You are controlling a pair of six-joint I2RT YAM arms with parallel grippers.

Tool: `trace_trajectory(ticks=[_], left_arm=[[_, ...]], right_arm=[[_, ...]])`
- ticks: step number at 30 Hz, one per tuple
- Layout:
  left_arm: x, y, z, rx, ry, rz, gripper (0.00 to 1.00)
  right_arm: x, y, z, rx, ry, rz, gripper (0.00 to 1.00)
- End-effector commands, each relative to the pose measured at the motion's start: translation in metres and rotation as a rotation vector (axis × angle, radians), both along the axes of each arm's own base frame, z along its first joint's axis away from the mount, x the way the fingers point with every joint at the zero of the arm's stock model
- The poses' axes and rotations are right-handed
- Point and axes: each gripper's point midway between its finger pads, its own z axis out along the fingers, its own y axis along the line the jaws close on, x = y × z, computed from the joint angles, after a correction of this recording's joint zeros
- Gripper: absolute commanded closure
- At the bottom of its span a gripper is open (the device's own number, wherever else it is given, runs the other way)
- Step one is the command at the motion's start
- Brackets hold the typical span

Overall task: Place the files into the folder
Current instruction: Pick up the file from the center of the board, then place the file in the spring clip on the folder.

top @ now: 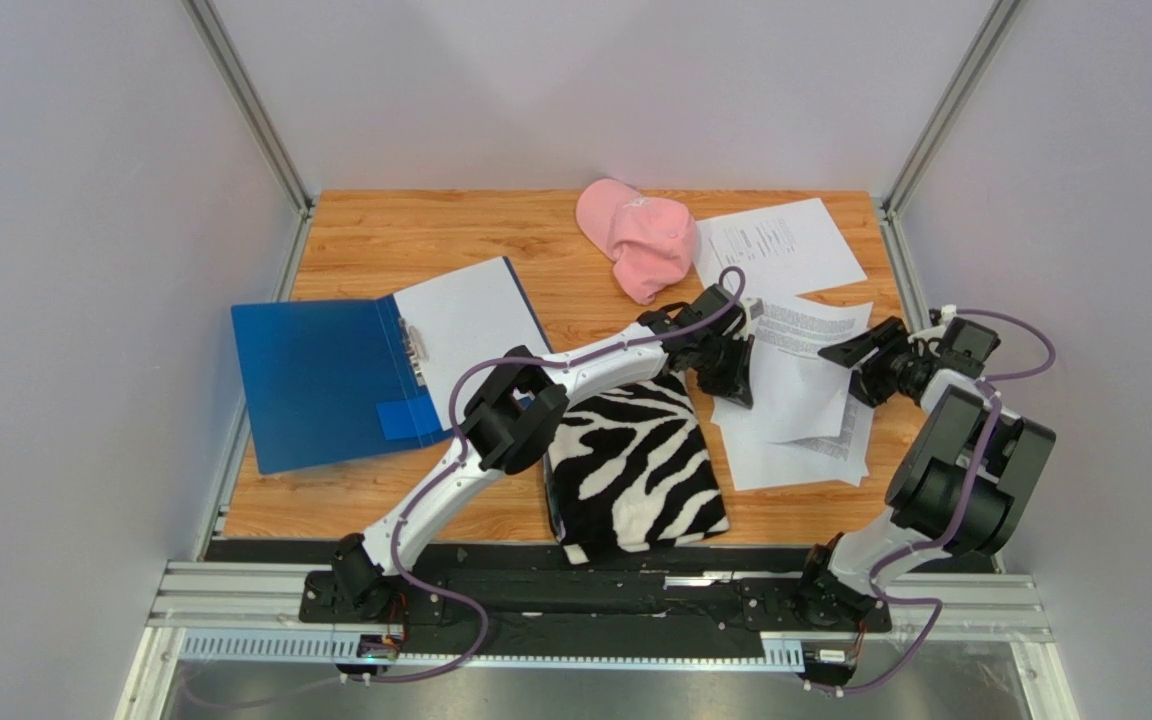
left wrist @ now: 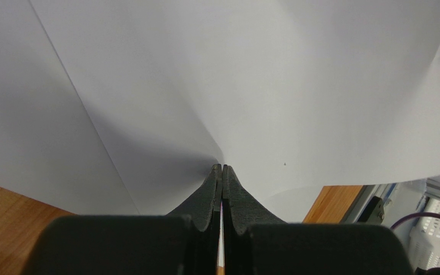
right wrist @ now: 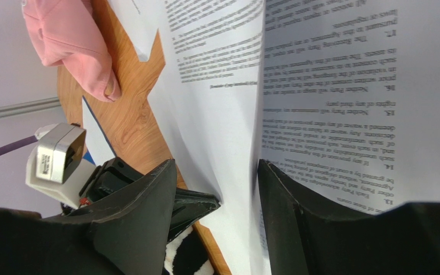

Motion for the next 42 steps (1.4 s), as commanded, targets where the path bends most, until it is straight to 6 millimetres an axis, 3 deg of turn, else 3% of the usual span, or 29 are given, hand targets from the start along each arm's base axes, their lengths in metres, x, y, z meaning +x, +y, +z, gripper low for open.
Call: trace_trajectory(ticks=[1,6,10,15,16,17,18,20,21,22,23,24,25,26,27,28,29,30,31,32,33,34,35,36,37,38,40,41,42], left_arm=[[-0.005,-0.009,0.009,-0.036,-0.015,-0.051,0.94],[-0.003,-0.01,0.023,-0.055,-0.049,-0.066,0.76],[-0.004,-0.011,0.041,-0.076,-0.075,-0.095,0.67],[0.002,-0.008,0.099,-0.13,-0.124,-0.109,0.54],[0.003,-0.005,0.121,-0.159,-0.142,-0.112,0.49],[0.003,-0.001,0.134,-0.169,-0.152,-0.112,0.38],[0.005,0.006,0.144,-0.163,-0.159,-0.108,0.36],[0.007,0.021,0.181,-0.178,-0.223,-0.108,0.32],[0.008,0.033,0.188,-0.161,-0.222,-0.105,0.3],[0.006,0.047,0.212,-0.173,-0.251,-0.102,0.25],[0.006,0.057,0.222,-0.178,-0.252,-0.1,0.19],[0.013,0.072,0.231,-0.184,-0.252,-0.078,0.17],[0.006,0.093,0.248,-0.19,-0.263,-0.07,0.17],[0.007,0.108,0.255,-0.185,-0.278,-0.051,0.14],[0.019,0.133,0.26,-0.167,-0.302,-0.005,0.13],[0.012,0.162,0.27,-0.151,-0.341,0.014,0.13],[0.017,0.183,0.274,-0.128,-0.371,0.057,0.13],[0.03,0.216,0.275,-0.099,-0.384,0.124,0.13],[0.023,0.246,0.283,-0.086,-0.407,0.168,0.14],[0.024,0.267,0.285,-0.075,-0.41,0.207,0.17],[0.035,0.303,0.285,-0.055,-0.41,0.287,0.18],[0.024,0.328,0.29,-0.048,-0.431,0.324,0.18],[0.024,0.349,0.291,-0.027,-0.443,0.371,0.19],[0.028,0.382,0.29,0.009,-0.445,0.451,0.18],[0.017,0.401,0.296,0.023,-0.485,0.481,0.18],[0.016,0.419,0.297,0.061,-0.506,0.528,0.18],[0.007,0.457,0.296,0.139,-0.532,0.604,0.17],[0.002,0.474,0.29,0.201,-0.521,0.651,0.18],[0.001,0.489,0.288,0.238,-0.523,0.693,0.18]], right_arm=[[0.01,-0.004,-0.017,-0.017,-0.006,0.002,0.43],[0.013,-0.008,-0.023,-0.032,0.005,-0.007,0.48],[0.016,-0.012,-0.023,-0.054,0.015,-0.005,0.63],[0.019,-0.015,-0.021,-0.054,0.029,-0.008,0.79],[0.019,-0.016,-0.021,-0.067,0.033,-0.002,0.86],[0.021,-0.018,-0.016,-0.083,0.03,-0.002,0.89],[0.02,-0.019,-0.011,-0.098,0.035,-0.005,0.91],[0.021,-0.022,-0.001,-0.128,0.036,-0.017,0.98],[0.021,-0.026,0.007,-0.149,0.048,-0.032,1.0],[0.021,-0.028,0.026,-0.184,0.025,-0.042,1.0],[0.022,-0.028,0.037,-0.219,0.016,-0.038,1.0],[0.022,-0.032,0.054,-0.264,0.013,-0.052,1.0],[0.022,-0.032,0.078,-0.313,-0.027,-0.057,1.0],[0.024,-0.023,0.092,-0.349,-0.045,-0.035,1.0],[0.022,-0.019,0.102,-0.381,-0.042,-0.031,1.0],[0.031,-0.013,0.132,-0.421,-0.105,-0.016,1.0],[0.036,0.012,0.149,-0.446,-0.15,0.041,1.0],[0.039,0.022,0.161,-0.481,-0.167,0.064,1.0],[0.048,0.035,0.187,-0.51,-0.23,0.089,1.0],[0.054,0.069,0.199,-0.517,-0.276,0.163,1.0],[0.062,0.083,0.202,-0.534,-0.286,0.194,1.0],[0.066,0.1,0.209,-0.542,-0.311,0.232,1.0],[0.071,0.142,0.236,-0.547,-0.395,0.314,1.0],[0.082,0.16,0.228,-0.547,-0.385,0.358,1.0],[0.086,0.18,0.236,-0.542,-0.423,0.407,1.0],[0.087,0.22,0.253,-0.52,-0.489,0.485,1.0],[0.1,0.265,0.239,-0.484,-0.497,0.589,1.0],[0.094,0.3,0.237,-0.451,-0.516,0.664,1.0],[0.095,0.322,0.256,-0.415,-0.574,0.707,1.0]])
